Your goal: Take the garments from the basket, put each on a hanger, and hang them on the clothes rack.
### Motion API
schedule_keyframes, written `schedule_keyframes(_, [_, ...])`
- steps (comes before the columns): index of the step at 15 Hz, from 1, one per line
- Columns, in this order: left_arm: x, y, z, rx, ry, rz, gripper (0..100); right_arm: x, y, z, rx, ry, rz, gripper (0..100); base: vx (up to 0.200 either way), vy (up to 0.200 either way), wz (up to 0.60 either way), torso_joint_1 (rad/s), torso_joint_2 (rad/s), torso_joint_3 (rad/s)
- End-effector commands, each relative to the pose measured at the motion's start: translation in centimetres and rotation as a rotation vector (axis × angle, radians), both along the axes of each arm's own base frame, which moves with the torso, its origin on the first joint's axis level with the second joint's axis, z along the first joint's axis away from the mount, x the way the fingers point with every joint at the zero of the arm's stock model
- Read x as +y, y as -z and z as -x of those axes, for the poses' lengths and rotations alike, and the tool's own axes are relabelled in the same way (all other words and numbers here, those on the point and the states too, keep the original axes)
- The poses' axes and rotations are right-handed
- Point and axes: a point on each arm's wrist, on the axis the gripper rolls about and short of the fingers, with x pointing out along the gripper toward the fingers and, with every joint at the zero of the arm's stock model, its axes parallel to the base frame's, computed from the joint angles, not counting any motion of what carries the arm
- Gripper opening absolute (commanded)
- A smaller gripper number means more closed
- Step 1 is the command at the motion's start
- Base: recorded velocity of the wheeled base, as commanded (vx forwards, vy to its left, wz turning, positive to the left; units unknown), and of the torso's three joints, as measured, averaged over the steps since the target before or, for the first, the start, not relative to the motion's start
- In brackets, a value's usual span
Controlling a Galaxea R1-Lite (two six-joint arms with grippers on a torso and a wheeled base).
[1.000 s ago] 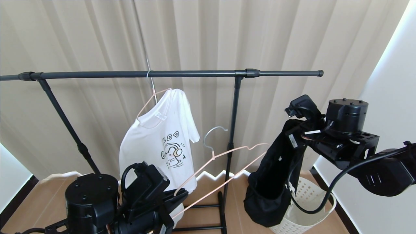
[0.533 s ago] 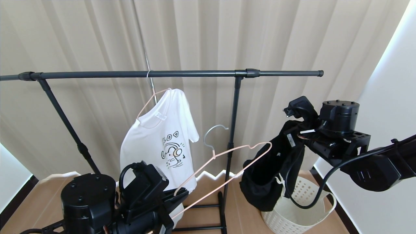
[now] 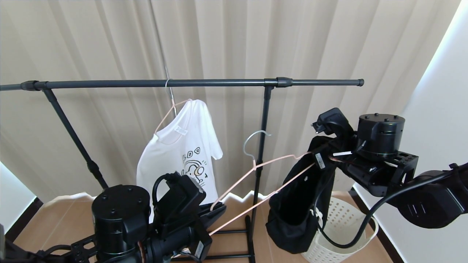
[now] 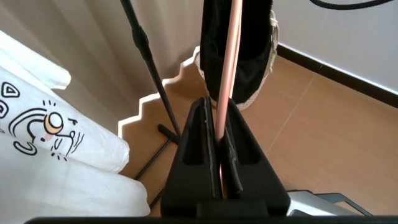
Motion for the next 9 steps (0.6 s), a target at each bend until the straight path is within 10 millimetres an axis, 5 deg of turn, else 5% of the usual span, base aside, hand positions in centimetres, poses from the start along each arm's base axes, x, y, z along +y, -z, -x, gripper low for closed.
schedule_keyframes(1, [-0.4,0.2,-0.3,0.003,0.002,0.0,0,0.6,-0.7,0.9,-0.019,-0.023,-0.008,0,0.0,0.0,0.0,0.0,0.0,0.0])
schedule_keyframes(9, [-1.2,-0.1,-1.1,-0.015,-0.019,0.06,0,4.5,-1.9,5.4,-0.042,-0.126,-0.06,0,0.0,0.0,0.0,0.0,0.0,0.0])
